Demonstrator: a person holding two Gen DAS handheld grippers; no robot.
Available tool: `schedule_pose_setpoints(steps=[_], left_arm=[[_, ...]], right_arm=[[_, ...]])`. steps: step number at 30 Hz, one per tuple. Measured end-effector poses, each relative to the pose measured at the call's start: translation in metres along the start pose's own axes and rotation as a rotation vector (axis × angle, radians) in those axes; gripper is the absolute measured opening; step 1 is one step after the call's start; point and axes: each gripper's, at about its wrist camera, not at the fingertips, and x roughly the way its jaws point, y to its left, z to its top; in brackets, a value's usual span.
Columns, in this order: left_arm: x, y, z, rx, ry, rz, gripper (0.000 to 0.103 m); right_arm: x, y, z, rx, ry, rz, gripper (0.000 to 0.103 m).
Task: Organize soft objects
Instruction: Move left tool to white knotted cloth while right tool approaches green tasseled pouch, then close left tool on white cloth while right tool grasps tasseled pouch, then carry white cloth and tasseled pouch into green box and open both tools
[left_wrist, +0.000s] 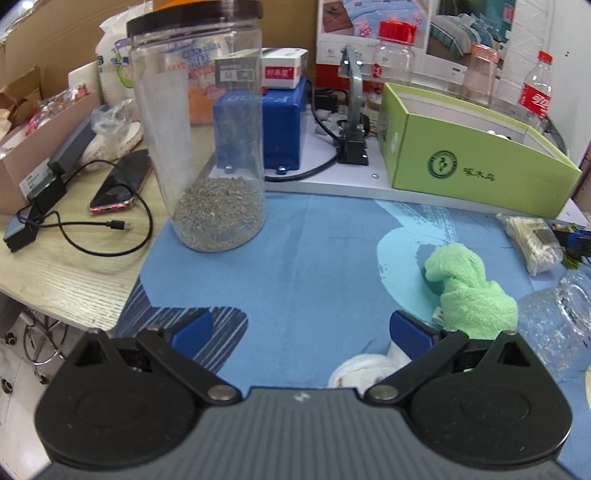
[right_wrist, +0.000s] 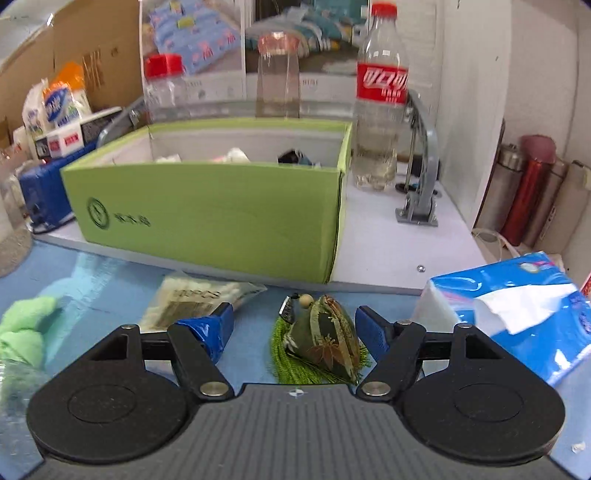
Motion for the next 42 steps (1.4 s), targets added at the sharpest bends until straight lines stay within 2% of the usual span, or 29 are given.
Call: schedule_pose_setpoints(steps=[4,7,12,14,19,25,28,32,34,36,37,42], left_arm=[[-0.003,-0.003,-0.006,0.039,0.011,-0.066,0.101],[-0.003,-0.01,-0.011,0.081,0.014,-0.1,0.101],[-0.003,-0.027,-0.017,0.154,0.038,-0.157,0.102],[-0.005,-0.032,-0.02,0.198,0.033,-0.153,0.102],[0.008,-0.03,-0.02,0.213,0.043,-0.038,0.101],[0.016,-0.016,-0.02,0.151,0.085,-0.054,0.101],[0.02,-0.019,-0.023,0.149,0.09,-0.075,0.092],[0.015,-0.019,-0.018,0.126,0.076,-0.115,0.053],[0.013,-0.016,-0.016,0.095,0.084,-0.124,0.053],[0.008,-0.01,-0.015,0.059,0.078,-0.129,0.053],[0.003,-0.008,-0.014,0.047,0.067,-0.126,0.053],[-0.021,-0.004,0.0,0.047,0.0,-0.128,0.053]], right_arm=[[0.014,-0.005,-0.009,0.015,0.044,-0.011,0.059],[0.011,-0.005,-0.014,0.021,0.007,-0.01,0.061],[0.014,-0.004,-0.013,0.027,-0.002,-0.02,0.063],[0.014,-0.004,-0.013,0.025,-0.004,-0.021,0.063],[0.015,-0.002,-0.013,0.03,-0.008,-0.029,0.065],[0.019,-0.004,-0.011,0.034,-0.018,-0.03,0.068],[0.021,-0.002,-0.009,0.032,-0.018,-0.037,0.069],[0.021,-0.003,-0.009,0.031,-0.019,-0.031,0.069],[0.02,-0.004,-0.01,0.028,-0.025,-0.019,0.063],[0.014,-0.003,-0.013,0.021,-0.035,-0.008,0.042],[0.01,-0.003,-0.014,0.021,-0.039,-0.005,0.026],[-0.023,-0.005,-0.027,0.064,-0.064,0.044,0.025]])
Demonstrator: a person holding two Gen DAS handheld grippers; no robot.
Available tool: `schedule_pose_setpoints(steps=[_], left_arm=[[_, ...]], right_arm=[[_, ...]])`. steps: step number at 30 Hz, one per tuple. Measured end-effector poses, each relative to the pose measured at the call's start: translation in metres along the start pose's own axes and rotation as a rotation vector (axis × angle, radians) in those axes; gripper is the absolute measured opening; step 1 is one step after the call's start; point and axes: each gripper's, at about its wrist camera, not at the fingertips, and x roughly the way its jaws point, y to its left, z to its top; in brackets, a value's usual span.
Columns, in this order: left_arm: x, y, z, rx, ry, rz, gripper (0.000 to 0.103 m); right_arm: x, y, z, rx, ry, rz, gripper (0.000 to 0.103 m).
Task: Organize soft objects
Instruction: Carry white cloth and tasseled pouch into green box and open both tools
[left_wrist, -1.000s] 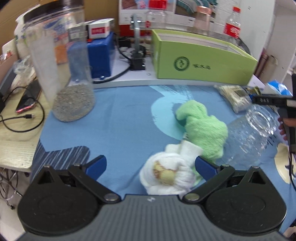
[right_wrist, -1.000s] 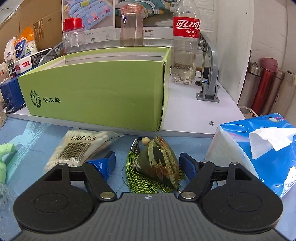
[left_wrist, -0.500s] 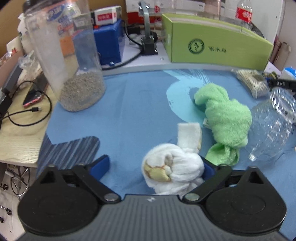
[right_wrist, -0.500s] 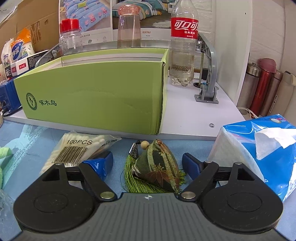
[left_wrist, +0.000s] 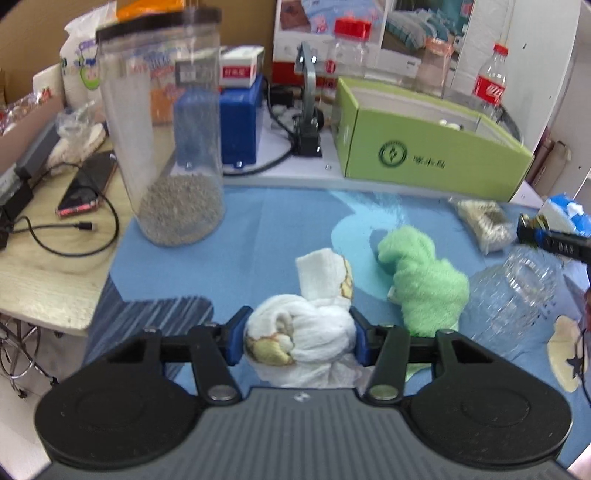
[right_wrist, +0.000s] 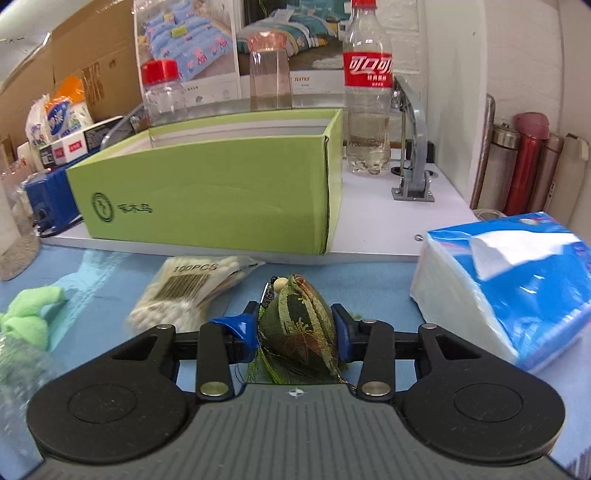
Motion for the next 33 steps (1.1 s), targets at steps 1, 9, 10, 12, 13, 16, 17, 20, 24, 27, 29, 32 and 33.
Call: schedule_pose_setpoints(steps=[1,9,10,12,13,16,17,20,24,27,29,32,33], left_arm=[[-0.003,-0.002,0.005,0.005,-0.013,-0.008,0.053],[-0.002,-0.054,0.105,0.062,-0.172,-0.123,0.053],[0.003,-0.062,0.123,0.063,-0.186,-0.138,0.053],[0.013,-0.076,0.156,0.068,-0.203,-0.156,0.053],[0.02,-0.083,0.171,0.075,-0.211,-0.159,0.053],[0.043,-0.1,0.205,0.086,-0.23,-0.141,0.053],[0.054,-0.105,0.214,0.094,-0.226,-0.129,0.053],[0.087,-0.113,0.227,0.106,-0.197,-0.101,0.059],[0.116,-0.112,0.226,0.102,-0.177,-0.059,0.096],[0.114,-0.107,0.22,0.1,-0.188,-0.052,0.1],[0.106,-0.103,0.215,0.093,-0.2,-0.046,0.1],[0.085,-0.097,0.199,0.101,-0.217,-0.053,0.101],[0.075,-0.094,0.189,0.11,-0.226,-0.048,0.101]], right_arm=[[-0.009,0.0,-0.001,0.013,-0.016,0.01,0.025],[-0.063,0.01,0.063,0.025,-0.224,0.123,0.025],[-0.06,0.012,0.079,0.01,-0.244,0.128,0.025],[-0.048,0.015,0.108,-0.012,-0.272,0.136,0.025],[-0.04,0.017,0.122,-0.019,-0.278,0.141,0.025],[-0.006,0.022,0.154,-0.023,-0.266,0.153,0.026],[0.004,0.023,0.16,-0.02,-0.255,0.16,0.026],[0.042,0.027,0.167,-0.002,-0.192,0.211,0.03],[0.08,0.037,0.162,0.056,-0.086,0.257,0.034],[0.078,0.042,0.158,0.033,-0.112,0.221,0.037],[0.066,0.042,0.157,0.031,-0.159,0.202,0.04],[0.041,0.043,0.151,0.022,-0.192,0.211,0.042],[0.032,0.045,0.146,0.018,-0.199,0.214,0.043]])
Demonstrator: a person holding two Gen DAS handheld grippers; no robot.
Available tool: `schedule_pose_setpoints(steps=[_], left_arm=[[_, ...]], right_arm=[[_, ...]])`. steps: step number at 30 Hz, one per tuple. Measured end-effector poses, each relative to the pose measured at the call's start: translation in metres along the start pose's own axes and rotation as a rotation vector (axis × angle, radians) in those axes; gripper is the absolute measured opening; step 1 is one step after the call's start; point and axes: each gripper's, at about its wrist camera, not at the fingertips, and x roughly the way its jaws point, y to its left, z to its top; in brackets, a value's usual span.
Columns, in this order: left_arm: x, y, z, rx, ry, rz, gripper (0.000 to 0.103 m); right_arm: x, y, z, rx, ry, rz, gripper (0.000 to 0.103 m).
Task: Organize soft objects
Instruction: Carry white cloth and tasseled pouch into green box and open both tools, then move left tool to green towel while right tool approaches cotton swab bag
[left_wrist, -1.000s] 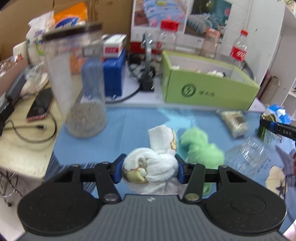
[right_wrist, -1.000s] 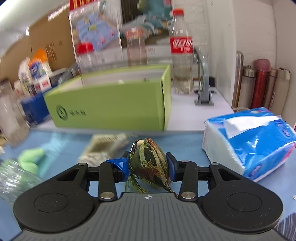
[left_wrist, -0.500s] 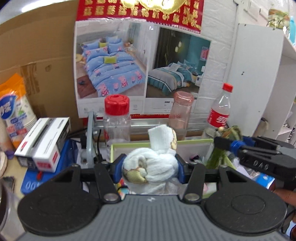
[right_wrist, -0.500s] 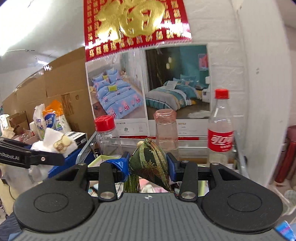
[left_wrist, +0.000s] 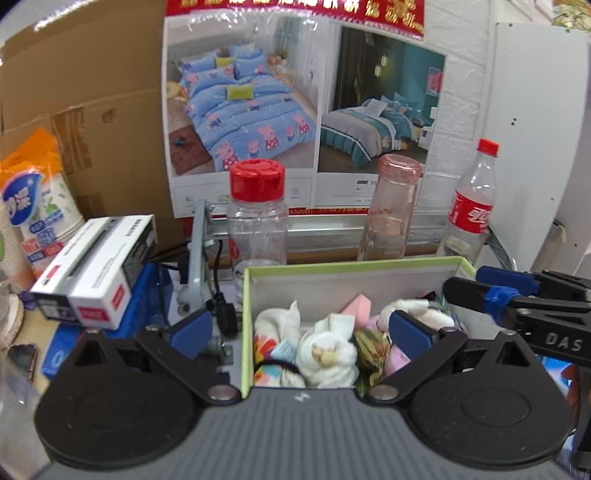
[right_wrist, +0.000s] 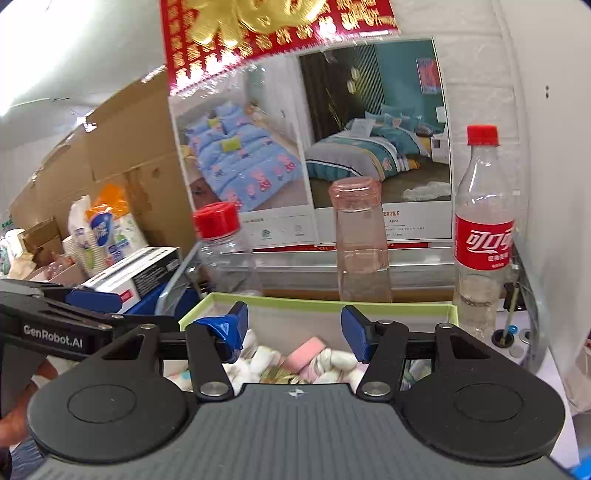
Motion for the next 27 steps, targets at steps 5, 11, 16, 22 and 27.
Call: schedule_pose_setpoints(steps=[5,11,16,22,27], left_arm=[[-0.042,0.007,-0.049,0.044,0.032,0.041,0.101],[-0.09,0.019,-0.125,0.063,0.118,0.077,0.101],[-0.096,0.024,-0.149,-0.026,0.17,0.054,0.101],[-0.06,0.015,-0.157,-0.034,0.282,0.004,0.102],[-0.068,0.039,-0.169,-0.045,0.289,0.103,0.102]], right_arm=[[-0.051,0.009,-0.038,0.024,0.0,0.009,0.045],[-0.103,0.011,-0.105,0.11,0.024,-0.033,0.048],[-0.133,0.007,-0.147,0.255,0.022,-0.068,0.049],[-0.159,0.004,-0.156,0.318,0.001,-0.1,0.05],[-0.18,-0.003,-0.151,0.31,-0.057,-0.14,0.052]])
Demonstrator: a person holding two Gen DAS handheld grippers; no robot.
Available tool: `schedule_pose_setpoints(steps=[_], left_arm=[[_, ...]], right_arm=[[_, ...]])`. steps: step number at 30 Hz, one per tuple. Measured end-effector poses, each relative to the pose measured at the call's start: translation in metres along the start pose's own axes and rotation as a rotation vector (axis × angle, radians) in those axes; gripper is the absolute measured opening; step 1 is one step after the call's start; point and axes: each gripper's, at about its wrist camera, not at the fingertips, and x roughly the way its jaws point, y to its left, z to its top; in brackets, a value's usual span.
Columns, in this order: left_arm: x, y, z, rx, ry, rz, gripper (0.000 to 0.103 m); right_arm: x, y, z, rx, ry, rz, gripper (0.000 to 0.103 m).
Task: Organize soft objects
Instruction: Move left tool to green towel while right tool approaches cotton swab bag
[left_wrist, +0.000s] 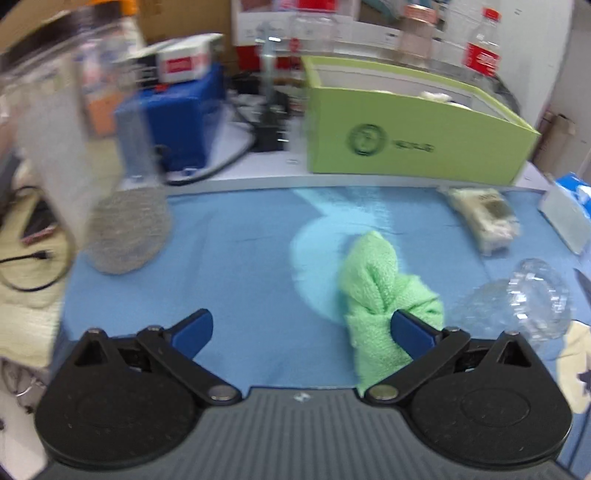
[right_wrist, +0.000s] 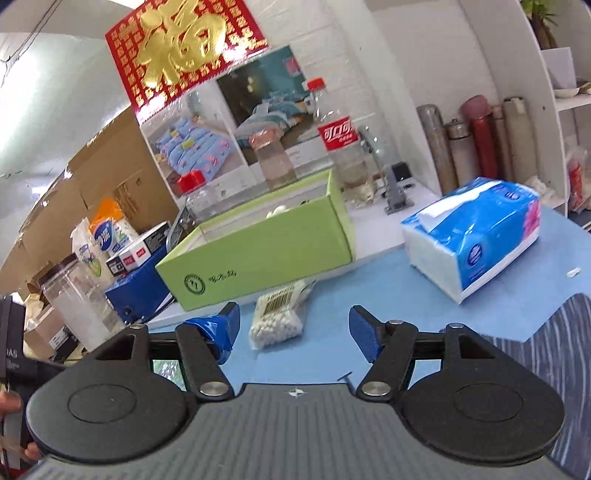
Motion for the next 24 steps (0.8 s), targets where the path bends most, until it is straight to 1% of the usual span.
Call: schedule_pose_setpoints(steps=[2,3,4,6,7,9,12,14,15,16,18,19,20,22,24], left_arm=[[-0.004,0.017,-0.003,0.002,-0.006,0.124,0.102],[-0.005,0.027,-0.005,-0.008,-0.003,0.167,0.102],[-0.007,0.038,-0.007,-0.031,0.003,0.186,0.102],[-0.015,0.057,-0.009,-0.087,0.0,0.193,0.101],[-0.023,0.064,-0.009,-0.116,-0.015,0.189,0.101],[-0.037,0.065,-0.007,-0.142,-0.057,0.159,0.101],[-0.047,0.041,0.002,-0.099,-0.1,0.053,0.101],[-0.039,0.015,0.01,-0.048,-0.101,-0.01,0.101],[-0.031,0.005,0.013,-0.009,-0.085,-0.019,0.102],[-0.021,-0.006,0.015,0.037,-0.064,-0.007,0.102],[-0.001,-0.021,0.011,0.097,-0.021,0.065,0.102],[0.004,-0.021,0.009,0.1,-0.011,0.068,0.102],[0.006,-0.017,0.007,0.082,0.001,0.052,0.102],[0.005,-0.004,0.005,0.017,0.005,0.015,0.102],[0.005,0.004,0.004,-0.018,0.011,-0.002,0.102]], right_arm=[[0.001,-0.002,0.002,0.006,-0.009,0.003,0.052],[0.003,-0.002,0.002,0.008,-0.01,0.007,0.052],[0.006,-0.002,0.002,0.01,-0.008,0.013,0.052],[0.013,-0.001,0.0,0.015,0.002,0.022,0.053],[0.016,0.001,-0.001,0.014,0.011,0.03,0.053],[0.021,0.005,-0.003,0.009,0.028,0.041,0.053],[0.027,0.009,-0.006,0.003,0.052,0.054,0.053],[0.028,0.01,-0.008,0.0,0.064,0.049,0.054],[0.027,0.01,-0.008,-0.001,0.066,0.046,0.054],[0.026,0.01,-0.009,-0.001,0.069,0.04,0.054],[0.02,0.007,-0.008,0.002,0.069,0.028,0.054],[0.016,0.005,-0.008,-0.001,0.067,0.022,0.054],[0.012,0.004,-0.007,-0.009,0.062,0.015,0.054],[0.008,0.003,-0.006,-0.03,0.057,0.0,0.054],[0.013,0.003,-0.003,-0.047,0.065,-0.004,0.054]])
